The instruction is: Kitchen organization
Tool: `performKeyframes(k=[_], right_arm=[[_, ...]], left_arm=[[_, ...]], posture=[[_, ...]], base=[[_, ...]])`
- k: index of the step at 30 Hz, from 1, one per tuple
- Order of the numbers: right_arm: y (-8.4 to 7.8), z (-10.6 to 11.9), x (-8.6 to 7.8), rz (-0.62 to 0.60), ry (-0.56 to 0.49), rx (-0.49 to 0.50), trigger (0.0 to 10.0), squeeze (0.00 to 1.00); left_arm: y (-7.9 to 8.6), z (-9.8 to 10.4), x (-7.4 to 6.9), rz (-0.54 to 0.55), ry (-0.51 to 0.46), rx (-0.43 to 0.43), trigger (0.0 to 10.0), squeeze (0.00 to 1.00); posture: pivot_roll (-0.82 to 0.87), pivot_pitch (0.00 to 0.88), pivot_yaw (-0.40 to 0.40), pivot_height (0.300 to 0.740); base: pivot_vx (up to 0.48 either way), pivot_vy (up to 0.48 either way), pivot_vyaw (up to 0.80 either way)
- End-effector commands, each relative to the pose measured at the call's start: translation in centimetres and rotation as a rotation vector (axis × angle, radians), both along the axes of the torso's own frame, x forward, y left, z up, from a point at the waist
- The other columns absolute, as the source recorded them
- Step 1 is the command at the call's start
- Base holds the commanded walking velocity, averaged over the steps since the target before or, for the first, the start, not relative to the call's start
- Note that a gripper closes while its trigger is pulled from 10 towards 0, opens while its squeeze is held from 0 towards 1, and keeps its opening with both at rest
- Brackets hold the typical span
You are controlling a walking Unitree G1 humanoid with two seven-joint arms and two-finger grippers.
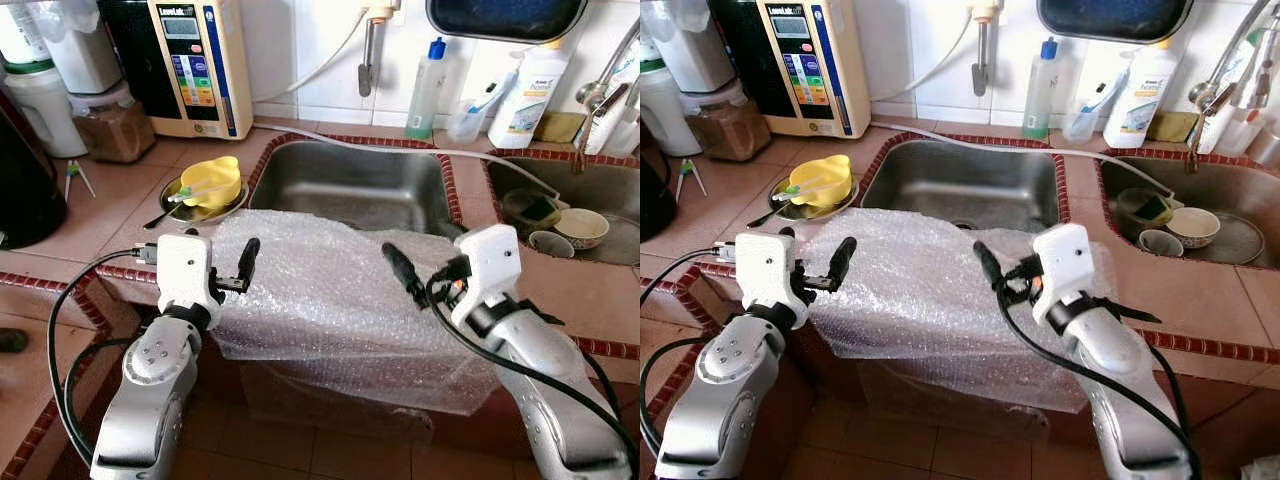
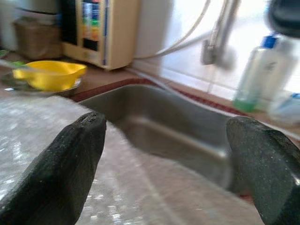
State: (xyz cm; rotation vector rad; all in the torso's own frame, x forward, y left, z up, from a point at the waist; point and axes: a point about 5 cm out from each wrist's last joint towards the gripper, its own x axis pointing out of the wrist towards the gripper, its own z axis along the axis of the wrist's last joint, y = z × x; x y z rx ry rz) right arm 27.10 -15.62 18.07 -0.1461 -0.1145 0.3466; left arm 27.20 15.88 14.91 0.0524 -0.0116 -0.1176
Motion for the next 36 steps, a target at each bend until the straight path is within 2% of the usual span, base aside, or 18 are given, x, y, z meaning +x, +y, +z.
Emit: performKeyframes(k=[1,5,10,20,22,36], right_arm=[[-0.5,0.5,0.0,-0.026,-0.028,-0.005,10.0,0.0],[-0.4,0.5,-0.1,-0.03,-0.037,0.008,10.0,0.0],[0.9,1.1,0.0,0.003,-0.078,0.012,10.0,0.0],[1.8,1.6,0.6,0.02,-0.11,0.021,10.0,0.0],[2.2,1.8,0.8,0.033,-0.125,0.017,10.0,0.0],[3.5,2.4,0.5,0.123,-0.169,0.008,10.0,0.0]], left_arm=[[0.4,0.2,0.2,0.019,-0.014,0.015,10.0,0.0],[0.4,0.0,0.1,0.014,-0.007,0.003,10.0,0.0],[0.0,0.1,0.2,0.015,-0.021,-0.008,10.0,0.0],[-0.2,0.1,0.4,0.017,-0.024,-0.038,10.0,0.0],[-0.4,0.3,0.5,-0.005,-0.028,-0.064,10.0,0.0],[-0.3,1.0,1.0,0.005,-0.061,-0.078,10.0,0.0]], posture=[[-0.07,0.0,0.027,0.74],[-0.08,0.0,0.02,0.74],[-0.08,0.0,0.007,0.74],[-0.08,0.0,0.006,0.74],[-0.08,0.0,0.007,0.74],[-0.09,0.0,0.003,0.74]], base=[[0.0,0.0,0.0],[0.0,0.0,0.0],[0.0,0.0,0.0],[0.0,0.0,0.0],[0.0,0.0,0.0],[0.0,0.0,0.0]])
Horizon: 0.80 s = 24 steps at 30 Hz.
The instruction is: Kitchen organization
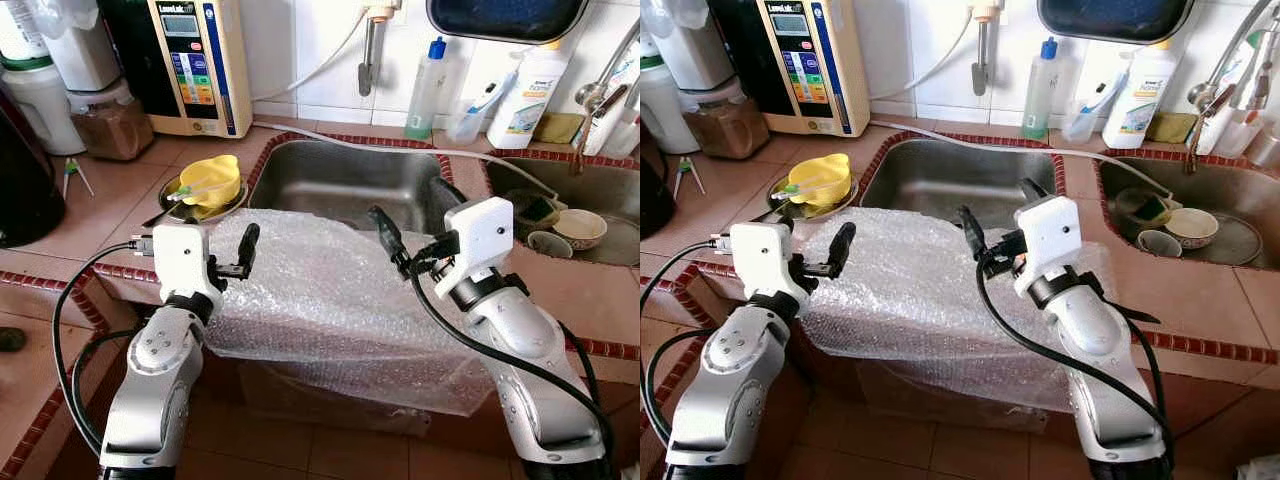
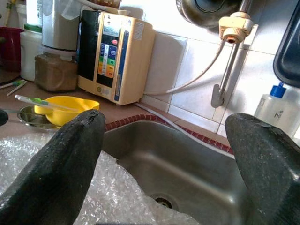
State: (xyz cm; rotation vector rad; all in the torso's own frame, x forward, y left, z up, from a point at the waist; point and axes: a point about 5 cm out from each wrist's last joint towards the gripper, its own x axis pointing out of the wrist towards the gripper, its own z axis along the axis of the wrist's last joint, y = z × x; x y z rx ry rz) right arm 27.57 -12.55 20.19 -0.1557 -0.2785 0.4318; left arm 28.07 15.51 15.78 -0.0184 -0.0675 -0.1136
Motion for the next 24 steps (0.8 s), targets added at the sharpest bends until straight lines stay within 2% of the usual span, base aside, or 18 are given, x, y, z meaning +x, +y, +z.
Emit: performKeyframes(k=[1,12,24], right_arm=[[0.52,0.26,0.01,0.033,-0.013,-0.006,10.0,0.0],[0.77,0.04,-0.16,0.048,-0.003,0.005,10.0,0.0],[0.99,-0.25,-0.08,0.06,0.018,0.025,10.0,0.0]], left_arm=[[0.04,0.17,0.15,0.002,-0.01,-0.006,10.0,0.0],[-0.05,0.12,0.16,-0.004,-0.01,-0.008,10.0,0.0],[0.0,0.04,0.09,0.003,-0.008,-0.012,10.0,0.0]], posture=[[-0.09,0.0,0.002,0.74],[-0.08,0.0,-0.001,0.74],[-0.08,0.0,-0.01,0.74]], base=[[0.0,0.0,0.0],[0.0,0.0,0.0],[0.25,0.0,0.0]])
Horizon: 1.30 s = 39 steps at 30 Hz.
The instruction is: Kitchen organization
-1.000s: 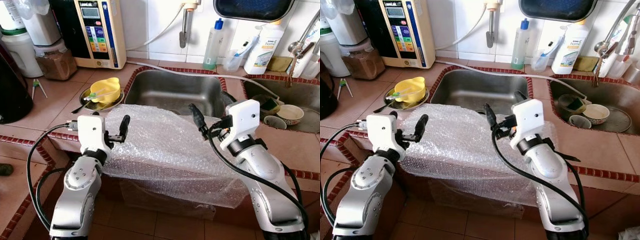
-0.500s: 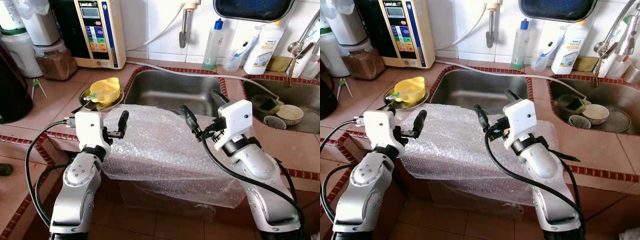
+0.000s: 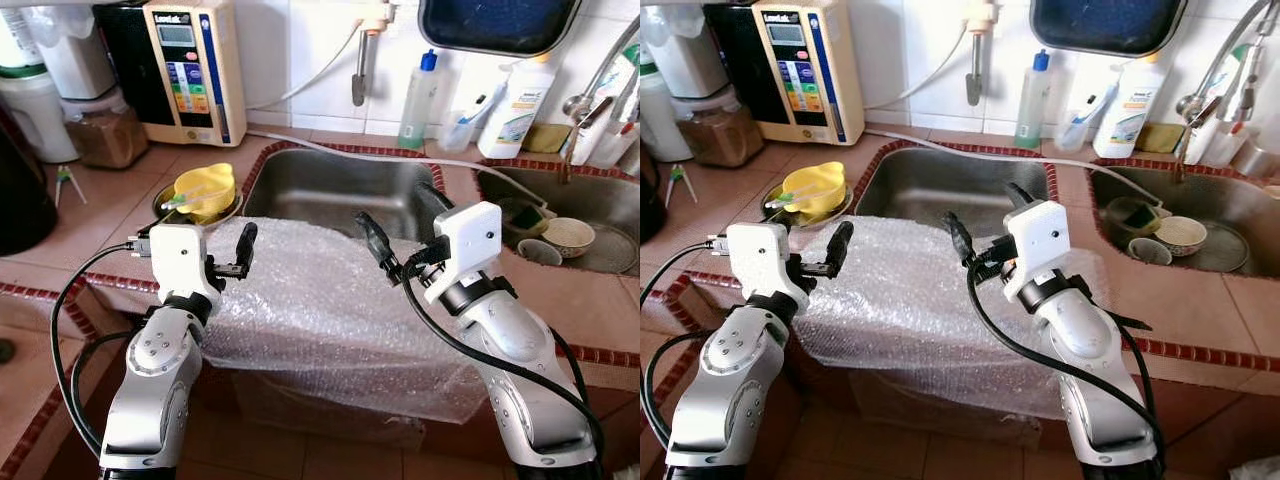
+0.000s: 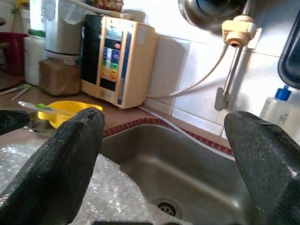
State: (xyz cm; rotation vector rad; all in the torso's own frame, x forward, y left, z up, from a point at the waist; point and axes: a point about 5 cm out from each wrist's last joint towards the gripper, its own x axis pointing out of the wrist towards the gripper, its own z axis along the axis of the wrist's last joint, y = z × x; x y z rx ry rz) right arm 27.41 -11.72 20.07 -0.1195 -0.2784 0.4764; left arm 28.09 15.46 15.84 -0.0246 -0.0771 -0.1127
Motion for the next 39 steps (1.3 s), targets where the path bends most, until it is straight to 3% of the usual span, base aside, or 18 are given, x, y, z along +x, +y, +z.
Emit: performKeyframes(k=[1,39], right_arm=[[0.16,-0.14,0.08,0.012,0.008,-0.003,10.0,0.0],[0.33,-0.41,0.09,0.014,0.015,-0.004,10.0,0.0]], left_arm=[[0.06,-0.04,0.08,0.002,0.001,-0.005,10.0,0.0],[-0.3,-0.24,0.05,-0.015,0.011,-0.004,10.0,0.0]], posture=[[-0.08,0.0,-0.01,0.74],[-0.08,0.0,-0.006,0.74]], base=[[0.262,0.0,0.0],[0.27,0.0,0.0]])
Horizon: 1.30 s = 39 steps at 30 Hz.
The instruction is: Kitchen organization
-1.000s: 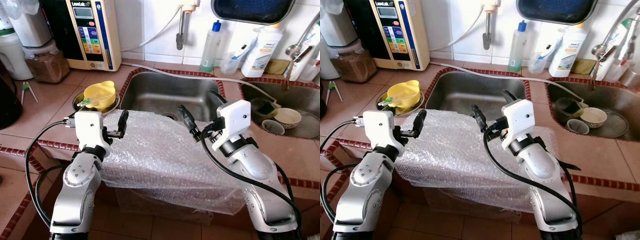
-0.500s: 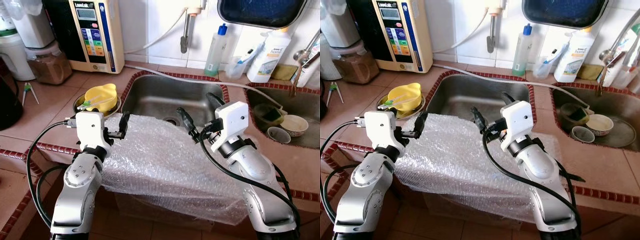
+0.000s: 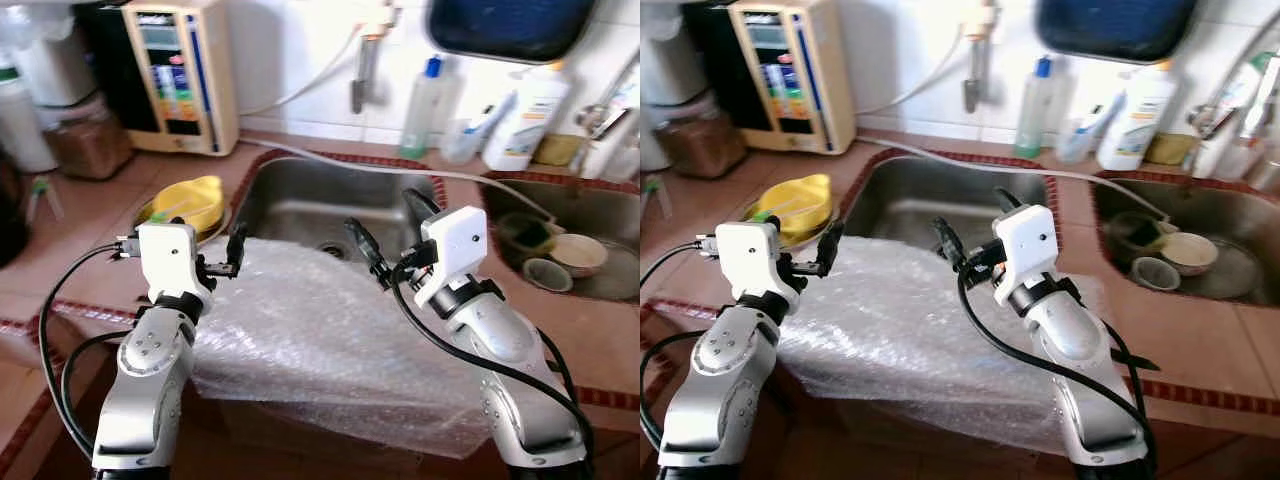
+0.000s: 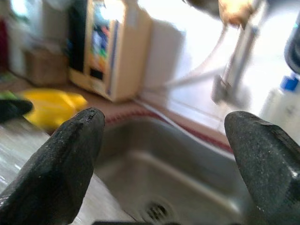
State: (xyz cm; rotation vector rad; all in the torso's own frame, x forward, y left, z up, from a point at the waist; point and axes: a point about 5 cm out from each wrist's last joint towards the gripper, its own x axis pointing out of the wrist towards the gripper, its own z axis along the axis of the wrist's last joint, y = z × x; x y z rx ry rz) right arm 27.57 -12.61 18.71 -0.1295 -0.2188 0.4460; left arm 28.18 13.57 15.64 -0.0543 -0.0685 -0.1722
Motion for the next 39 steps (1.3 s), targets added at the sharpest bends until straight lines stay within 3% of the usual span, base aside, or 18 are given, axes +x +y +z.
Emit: performKeyframes(k=[1,26,39], right_arm=[[1.2,0.9,-0.1,0.051,-0.038,0.014,10.0,0.0],[1.6,0.9,-0.3,0.079,-0.038,-0.009,10.0,0.0],[3.0,1.2,-0.9,0.18,-0.042,-0.055,10.0,0.0]], left_arm=[[1.6,0.0,0.0,0.046,0.002,0.023,10.0,0.0],[1.5,0.2,-0.1,0.043,-0.012,0.018,10.0,0.0],[3.0,0.7,-0.5,0.191,-0.045,0.114,10.0,0.0]], posture=[[-0.08,0.0,-0.006,0.74],[-0.07,0.0,-0.005,0.74],[-0.06,0.0,-0.009,0.74]], base=[[0.285,0.0,0.0],[0.254,0.0,0.0],[0.0,0.0,0.0]])
